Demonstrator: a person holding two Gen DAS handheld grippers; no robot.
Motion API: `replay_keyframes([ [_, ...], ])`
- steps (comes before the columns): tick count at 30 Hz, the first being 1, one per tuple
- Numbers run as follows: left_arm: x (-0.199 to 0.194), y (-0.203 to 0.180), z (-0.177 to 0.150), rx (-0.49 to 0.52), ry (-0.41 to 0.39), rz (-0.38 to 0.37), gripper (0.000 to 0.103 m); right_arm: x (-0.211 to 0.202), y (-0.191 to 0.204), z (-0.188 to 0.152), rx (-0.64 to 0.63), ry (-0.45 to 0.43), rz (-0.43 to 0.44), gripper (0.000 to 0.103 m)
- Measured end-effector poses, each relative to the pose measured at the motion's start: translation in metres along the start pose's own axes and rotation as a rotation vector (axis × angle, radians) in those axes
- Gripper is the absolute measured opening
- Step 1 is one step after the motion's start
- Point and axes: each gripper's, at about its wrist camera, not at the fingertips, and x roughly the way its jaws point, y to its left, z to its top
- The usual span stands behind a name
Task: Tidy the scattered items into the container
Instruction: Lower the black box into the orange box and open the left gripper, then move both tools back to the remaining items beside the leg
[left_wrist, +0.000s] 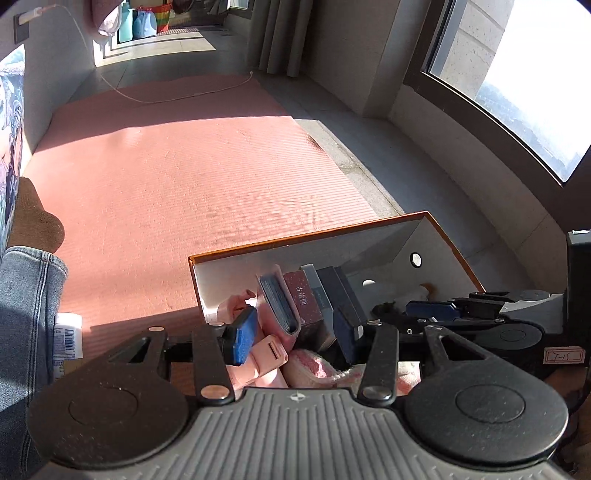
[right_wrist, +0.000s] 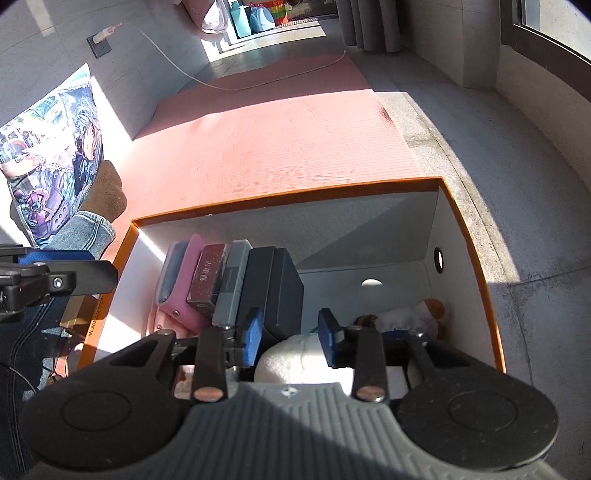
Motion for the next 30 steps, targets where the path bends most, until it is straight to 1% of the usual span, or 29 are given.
replay_keyframes([
  [3,-0.01,0.012,-0.014,-0.032,-0.017,0.005,0.053,0.006,0.018,-0.002,-0.092,0.039,0.001,0.042],
  [7,-0.02,0.029,-0.027,-0.07,-0.033,0.029,0.053,0.023,0.025,-0.001,-0.119,0.08,-0.015,0.041],
  [10,-0.027,0.046,-0.036,-0.101,-0.036,0.047,0.053,0.033,0.028,-0.003,-0.141,0.1,-0.045,0.041],
  [13,-0.031,0.062,-0.042,-0.149,-0.042,0.044,0.053,0.041,0.028,-0.003,-0.13,0.117,-0.027,0.041],
  [17,-0.033,0.078,-0.049,-0.188,-0.044,0.046,0.053,0.049,0.032,0.001,-0.116,0.113,-0.036,0.041],
  [19,-0.034,0.083,-0.052,-0.2,-0.041,0.044,0.053,0.052,0.033,0.004,-0.117,0.107,-0.042,0.037],
  [25,-0.035,0.087,-0.058,-0.199,-0.035,0.049,0.053,0.055,0.039,0.004,-0.135,0.117,-0.059,0.036],
  [30,-0.035,0.089,-0.063,-0.196,-0.024,0.05,0.053,0.043,0.043,0.002,-0.143,0.089,-0.077,0.037],
])
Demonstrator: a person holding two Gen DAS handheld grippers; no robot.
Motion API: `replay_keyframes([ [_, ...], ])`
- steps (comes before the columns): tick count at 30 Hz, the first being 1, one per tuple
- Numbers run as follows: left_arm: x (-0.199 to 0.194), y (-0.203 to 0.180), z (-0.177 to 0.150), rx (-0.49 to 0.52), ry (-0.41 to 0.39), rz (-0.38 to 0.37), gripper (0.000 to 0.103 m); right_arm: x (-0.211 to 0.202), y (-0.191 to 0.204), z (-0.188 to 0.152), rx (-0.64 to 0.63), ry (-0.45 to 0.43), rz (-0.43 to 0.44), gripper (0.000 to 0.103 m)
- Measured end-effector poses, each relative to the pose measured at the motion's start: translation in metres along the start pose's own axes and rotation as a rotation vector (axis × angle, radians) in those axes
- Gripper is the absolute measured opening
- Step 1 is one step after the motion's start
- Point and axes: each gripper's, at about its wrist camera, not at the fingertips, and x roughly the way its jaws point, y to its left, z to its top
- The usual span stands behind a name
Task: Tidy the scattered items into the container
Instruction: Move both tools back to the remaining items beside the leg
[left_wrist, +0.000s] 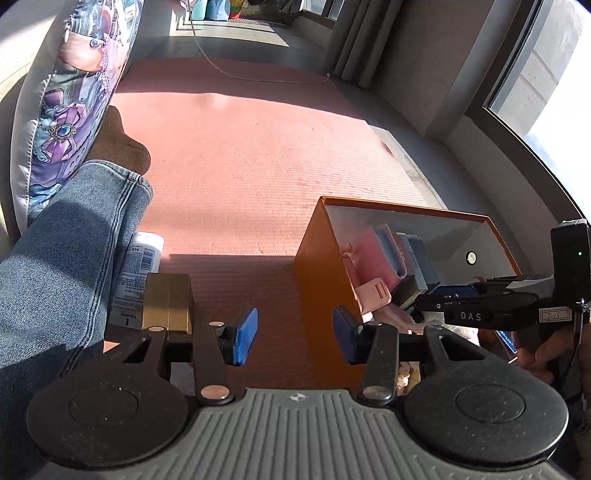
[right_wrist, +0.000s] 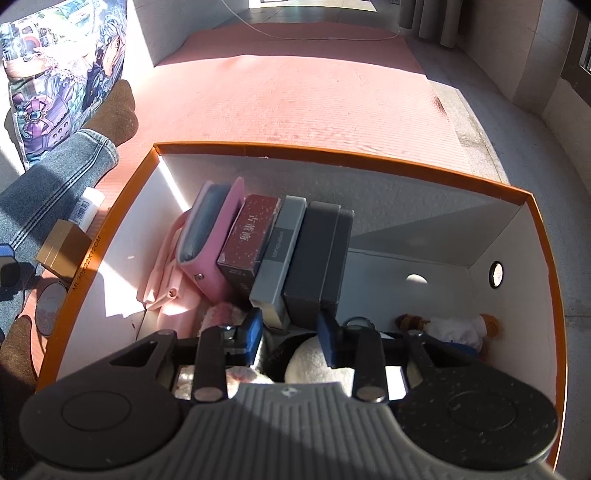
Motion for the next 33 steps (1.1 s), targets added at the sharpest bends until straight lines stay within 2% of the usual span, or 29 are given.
replay_keyframes([
  [4,0.001,-0.001,-0.003,0.005,0.014,0.008,0.053,-0.02,0.006,-0.009,0.011,-0.057,-0.025,0.043],
  [5,0.001,-0.001,-0.004,0.006,0.017,0.01,0.053,-0.026,0.008,-0.012,0.022,-0.082,-0.021,0.043],
  [7,0.0,-0.001,-0.005,0.01,0.02,0.014,0.053,-0.04,0.013,-0.017,0.038,-0.139,-0.012,0.052],
  [10,-0.004,-0.001,-0.006,0.021,0.013,0.027,0.053,-0.06,0.024,-0.023,0.071,-0.226,0.005,0.057],
  [13,-0.011,0.002,-0.006,0.03,0.005,0.045,0.053,-0.076,0.036,-0.026,0.115,-0.301,0.034,0.059],
  [17,-0.018,0.009,-0.009,0.029,-0.002,0.068,0.053,-0.087,0.05,-0.028,0.167,-0.357,0.025,0.06],
  [20,-0.022,0.015,-0.012,0.024,-0.005,0.075,0.053,-0.09,0.061,-0.03,0.197,-0.37,0.021,0.063],
  [24,-0.026,0.022,-0.015,0.025,0.001,0.085,0.053,-0.091,0.081,-0.032,0.177,-0.384,0.022,0.063],
  [27,-0.029,0.029,-0.018,0.032,0.017,0.09,0.054,-0.089,0.095,-0.033,0.154,-0.389,0.033,0.069],
  [29,-0.031,0.035,-0.02,0.036,0.034,0.092,0.054,-0.084,0.105,-0.031,0.135,-0.374,0.054,0.075],
  [33,-0.032,0.048,-0.024,0.054,0.075,0.105,0.054,-0.074,0.126,-0.026,0.075,-0.331,0.102,0.075],
])
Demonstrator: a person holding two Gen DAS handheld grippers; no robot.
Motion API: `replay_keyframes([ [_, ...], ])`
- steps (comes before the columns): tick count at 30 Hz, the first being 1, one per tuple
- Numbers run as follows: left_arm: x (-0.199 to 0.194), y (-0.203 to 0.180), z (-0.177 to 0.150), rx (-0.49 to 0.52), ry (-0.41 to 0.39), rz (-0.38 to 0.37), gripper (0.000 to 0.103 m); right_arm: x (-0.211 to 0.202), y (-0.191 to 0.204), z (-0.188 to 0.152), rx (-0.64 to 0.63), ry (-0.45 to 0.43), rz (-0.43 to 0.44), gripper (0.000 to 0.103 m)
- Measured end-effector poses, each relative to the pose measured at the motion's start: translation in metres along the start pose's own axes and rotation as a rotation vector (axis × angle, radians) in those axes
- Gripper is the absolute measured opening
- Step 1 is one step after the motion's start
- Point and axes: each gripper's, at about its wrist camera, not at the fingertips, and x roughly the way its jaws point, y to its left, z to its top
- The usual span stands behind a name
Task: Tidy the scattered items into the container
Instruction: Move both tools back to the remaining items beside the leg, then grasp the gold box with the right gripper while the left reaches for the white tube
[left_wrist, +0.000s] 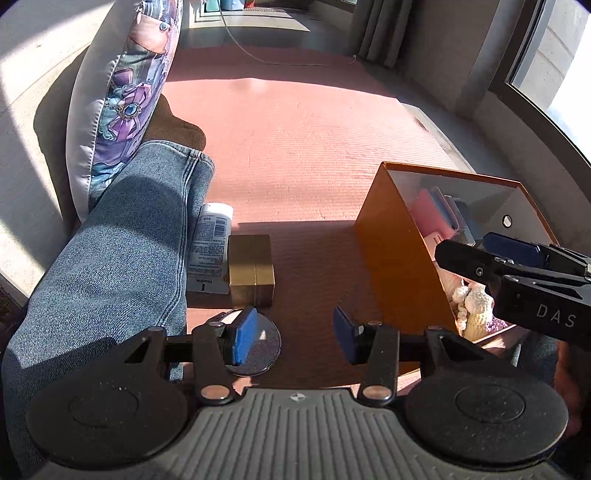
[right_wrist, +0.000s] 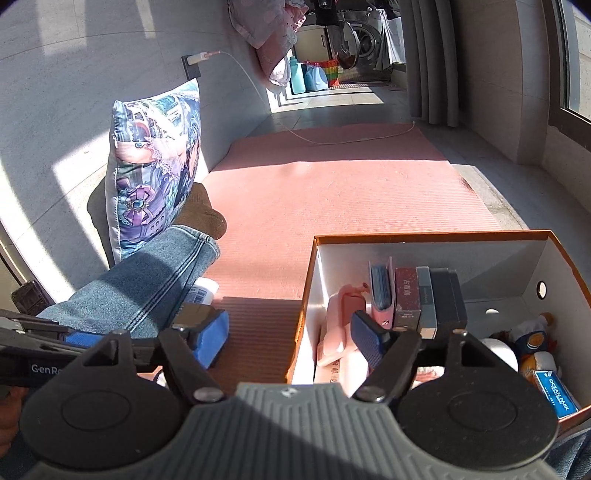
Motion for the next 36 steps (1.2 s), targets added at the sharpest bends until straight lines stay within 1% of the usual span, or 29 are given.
replay_keyframes([
  [4,0.001,0.016,-0.001,0.014,0.05,-0.007,0.053,0.018,0.026,-0.001,-0.108,0.057,0.032,0.075],
  [7,0.002,0.028,0.002,0.016,0.09,-0.027,0.053,0.034,0.04,-0.003,-0.144,0.107,0.058,0.073],
  [10,0.004,0.035,0.005,0.054,0.115,-0.01,0.052,0.052,0.05,-0.004,-0.13,0.153,0.095,0.069],
  [12,0.007,0.035,0.008,0.094,0.124,0.005,0.045,0.067,0.057,-0.003,-0.118,0.18,0.117,0.068],
  [15,0.011,0.038,0.013,0.148,0.13,0.032,0.044,0.086,0.064,0.002,-0.102,0.21,0.13,0.063],
  [18,0.014,0.043,0.02,0.169,0.128,0.047,0.044,0.106,0.067,0.009,-0.075,0.239,0.154,0.063],
  [21,0.016,0.052,0.029,0.162,0.12,0.066,0.044,0.123,0.074,0.011,-0.081,0.265,0.167,0.064],
  [23,0.017,0.057,0.032,0.158,0.129,0.055,0.043,0.134,0.078,0.012,-0.073,0.28,0.172,0.065],
  [24,0.018,0.058,0.033,0.167,0.131,0.048,0.043,0.141,0.079,0.013,-0.063,0.286,0.172,0.066],
  [25,0.019,0.057,0.033,0.187,0.133,0.049,0.041,0.146,0.081,0.013,-0.06,0.289,0.17,0.067],
  [26,0.02,0.056,0.032,0.206,0.134,0.06,0.041,0.15,0.083,0.014,-0.063,0.292,0.167,0.067],
  [29,0.023,0.054,0.031,0.232,0.14,0.056,0.041,0.164,0.086,0.013,-0.076,0.315,0.144,0.066],
  [32,0.028,0.051,0.029,0.252,0.141,0.051,0.041,0.173,0.085,0.011,-0.072,0.339,0.155,0.063],
  [34,0.031,0.049,0.028,0.266,0.145,0.049,0.041,0.172,0.083,0.012,-0.062,0.345,0.181,0.053],
  [36,0.034,0.047,0.027,0.28,0.152,0.053,0.041,0.167,0.083,0.012,-0.082,0.348,0.172,0.052],
])
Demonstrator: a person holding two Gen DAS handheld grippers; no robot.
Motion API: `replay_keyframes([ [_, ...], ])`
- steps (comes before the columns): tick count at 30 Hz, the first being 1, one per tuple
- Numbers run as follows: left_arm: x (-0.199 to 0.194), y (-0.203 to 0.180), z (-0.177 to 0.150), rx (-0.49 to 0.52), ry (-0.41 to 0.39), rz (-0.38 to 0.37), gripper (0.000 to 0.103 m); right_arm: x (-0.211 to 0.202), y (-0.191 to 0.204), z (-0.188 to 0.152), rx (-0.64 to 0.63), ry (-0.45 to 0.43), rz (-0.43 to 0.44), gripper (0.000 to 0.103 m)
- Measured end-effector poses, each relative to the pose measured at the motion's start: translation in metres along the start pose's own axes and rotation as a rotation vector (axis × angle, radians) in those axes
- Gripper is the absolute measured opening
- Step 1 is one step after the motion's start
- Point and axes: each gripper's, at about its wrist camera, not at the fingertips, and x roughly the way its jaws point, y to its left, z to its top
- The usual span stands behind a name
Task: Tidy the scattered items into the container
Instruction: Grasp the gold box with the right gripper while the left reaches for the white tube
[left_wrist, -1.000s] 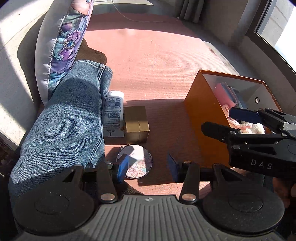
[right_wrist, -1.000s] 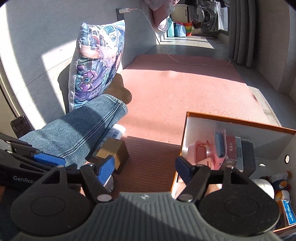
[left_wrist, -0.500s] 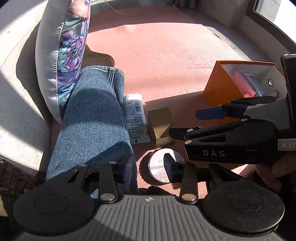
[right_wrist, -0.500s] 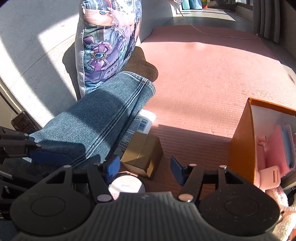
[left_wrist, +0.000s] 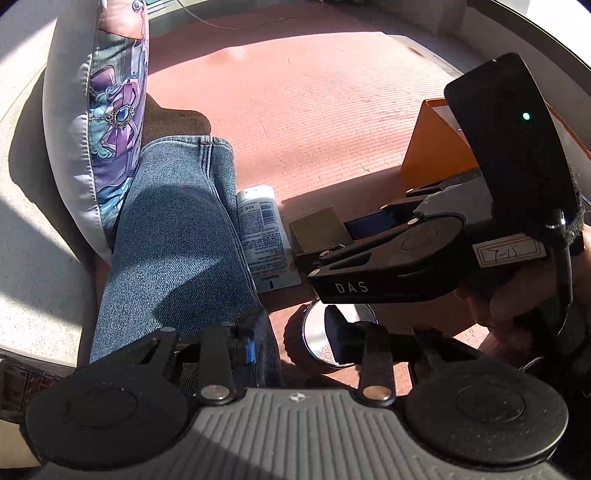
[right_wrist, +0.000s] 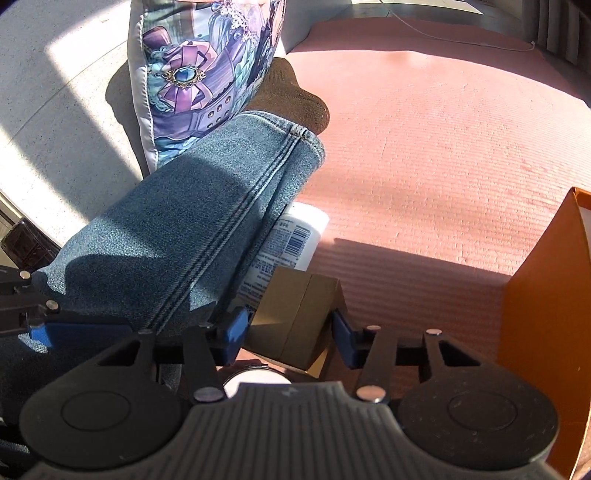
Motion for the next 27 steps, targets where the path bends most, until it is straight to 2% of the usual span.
replay_keyframes([
  [6,0.004,0.001,0.0,-0.007,0.021,-0.022,0.041,-0.019,-0.005,-0.008,-0.047,0.007,-0.058,0.051],
  [8,0.006,0.002,0.002,-0.014,0.026,-0.042,0.041,-0.028,-0.009,-0.012,-0.057,-0.007,-0.069,0.024],
  [9,0.007,0.003,0.003,-0.017,0.028,-0.056,0.041,-0.035,-0.011,-0.013,-0.052,-0.011,-0.064,0.015],
  [10,0.008,0.002,0.005,-0.018,0.028,-0.069,0.042,-0.039,-0.013,-0.015,-0.047,-0.009,-0.064,0.012],
  [11,0.009,0.001,0.008,-0.017,0.031,-0.078,0.046,-0.042,-0.014,-0.017,-0.047,-0.004,-0.072,0.012],
  [14,0.012,-0.003,0.015,-0.01,0.038,-0.076,0.046,-0.046,-0.016,-0.025,-0.078,-0.01,-0.105,0.016],
  [17,0.012,0.003,0.022,-0.068,0.014,-0.052,0.046,-0.048,-0.021,-0.028,-0.056,-0.019,-0.06,0.027],
  [18,0.011,0.007,0.024,-0.099,-0.004,-0.044,0.046,-0.049,-0.021,-0.028,-0.054,-0.03,-0.045,0.039],
  [22,0.012,0.031,0.039,-0.196,-0.053,-0.045,0.046,-0.047,-0.016,-0.024,-0.076,-0.049,-0.065,0.047],
  [27,0.039,0.028,0.064,-0.136,-0.035,-0.023,0.047,-0.036,-0.018,-0.023,-0.073,-0.041,-0.067,0.051],
])
